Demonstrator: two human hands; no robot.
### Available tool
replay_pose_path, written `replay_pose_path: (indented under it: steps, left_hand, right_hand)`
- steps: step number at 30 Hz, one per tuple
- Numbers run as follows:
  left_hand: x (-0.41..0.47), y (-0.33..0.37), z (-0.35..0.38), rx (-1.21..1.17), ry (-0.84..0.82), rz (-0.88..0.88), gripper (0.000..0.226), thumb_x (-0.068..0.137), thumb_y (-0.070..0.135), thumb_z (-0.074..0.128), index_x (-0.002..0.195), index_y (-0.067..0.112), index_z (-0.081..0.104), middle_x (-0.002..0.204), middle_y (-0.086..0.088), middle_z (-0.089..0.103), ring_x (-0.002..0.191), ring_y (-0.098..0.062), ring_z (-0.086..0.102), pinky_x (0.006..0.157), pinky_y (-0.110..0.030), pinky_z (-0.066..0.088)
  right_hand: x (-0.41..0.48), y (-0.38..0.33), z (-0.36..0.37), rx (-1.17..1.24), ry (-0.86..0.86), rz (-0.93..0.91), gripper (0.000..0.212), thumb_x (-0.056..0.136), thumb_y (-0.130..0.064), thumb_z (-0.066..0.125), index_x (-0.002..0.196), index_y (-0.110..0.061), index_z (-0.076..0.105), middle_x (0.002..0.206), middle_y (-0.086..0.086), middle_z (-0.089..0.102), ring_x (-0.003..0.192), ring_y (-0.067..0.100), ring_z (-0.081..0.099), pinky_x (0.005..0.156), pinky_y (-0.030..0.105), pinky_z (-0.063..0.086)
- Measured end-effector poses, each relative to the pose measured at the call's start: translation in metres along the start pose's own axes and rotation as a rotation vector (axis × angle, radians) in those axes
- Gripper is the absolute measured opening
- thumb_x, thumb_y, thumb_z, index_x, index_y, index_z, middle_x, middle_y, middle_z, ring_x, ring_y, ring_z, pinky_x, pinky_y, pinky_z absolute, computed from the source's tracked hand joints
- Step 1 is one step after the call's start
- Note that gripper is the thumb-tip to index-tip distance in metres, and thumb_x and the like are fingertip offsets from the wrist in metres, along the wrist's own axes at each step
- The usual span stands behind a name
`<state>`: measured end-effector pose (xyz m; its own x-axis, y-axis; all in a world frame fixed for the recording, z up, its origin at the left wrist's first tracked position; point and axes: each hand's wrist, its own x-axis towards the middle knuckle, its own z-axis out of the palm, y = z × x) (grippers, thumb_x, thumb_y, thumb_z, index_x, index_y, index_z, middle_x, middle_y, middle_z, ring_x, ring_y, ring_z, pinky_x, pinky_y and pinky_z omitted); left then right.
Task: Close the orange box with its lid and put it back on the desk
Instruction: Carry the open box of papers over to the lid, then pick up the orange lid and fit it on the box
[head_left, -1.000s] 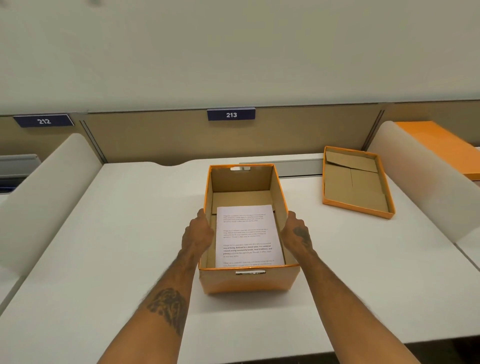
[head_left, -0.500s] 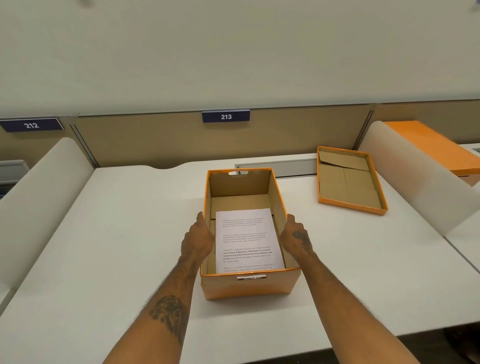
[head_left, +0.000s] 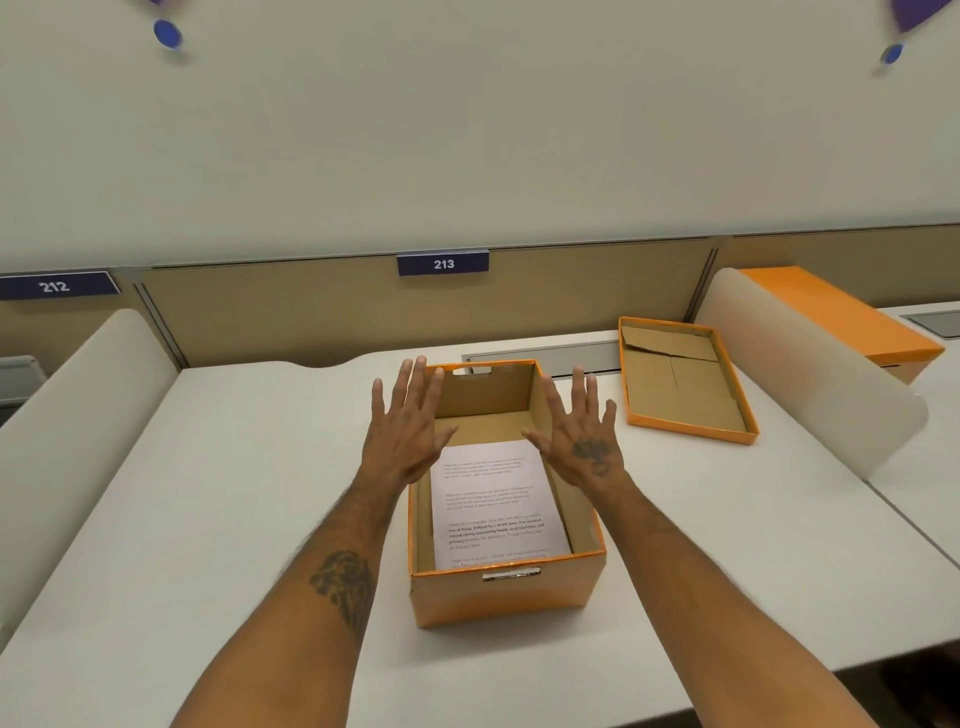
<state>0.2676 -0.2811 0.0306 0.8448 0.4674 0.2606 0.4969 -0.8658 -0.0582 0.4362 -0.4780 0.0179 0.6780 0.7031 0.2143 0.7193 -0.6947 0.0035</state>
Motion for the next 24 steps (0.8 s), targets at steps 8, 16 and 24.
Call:
replay_pose_path:
  steps: [8,16,24]
  left_hand:
    - [0.037,0.028,0.0,-0.032,0.042,0.014,0.08,0.091,0.07,0.013,0.155,0.026,-0.006,0.163,-0.009,-0.016,0.148,-0.028,-0.02,0.114,-0.055,-0.012]
    - [0.094,0.101,0.024,-0.045,0.02,0.093,0.081,0.09,0.072,0.006,0.155,0.025,-0.007,0.163,-0.011,-0.013,0.149,-0.029,-0.016,0.114,-0.057,-0.009]
    - [0.167,0.218,0.052,-0.072,-0.01,0.137,0.078,0.093,0.066,0.013,0.155,0.022,-0.003,0.164,-0.011,-0.011,0.15,-0.028,-0.016,0.117,-0.059,-0.002]
  right_hand:
    - [0.016,0.032,-0.007,-0.01,0.038,0.054,0.086,0.084,-0.075,-0.001,0.156,-0.029,-0.009,0.164,0.019,-0.008,0.151,0.039,-0.004,0.115,0.063,0.014]
    - [0.027,0.118,0.011,0.019,-0.004,0.126,0.082,0.092,-0.072,0.018,0.157,-0.028,-0.006,0.164,0.019,-0.012,0.151,0.039,-0.006,0.115,0.063,0.011]
    - [0.059,0.247,0.038,0.043,-0.059,0.195,0.08,0.093,-0.071,0.022,0.157,-0.029,-0.005,0.164,0.018,-0.012,0.151,0.038,-0.008,0.116,0.063,0.01]
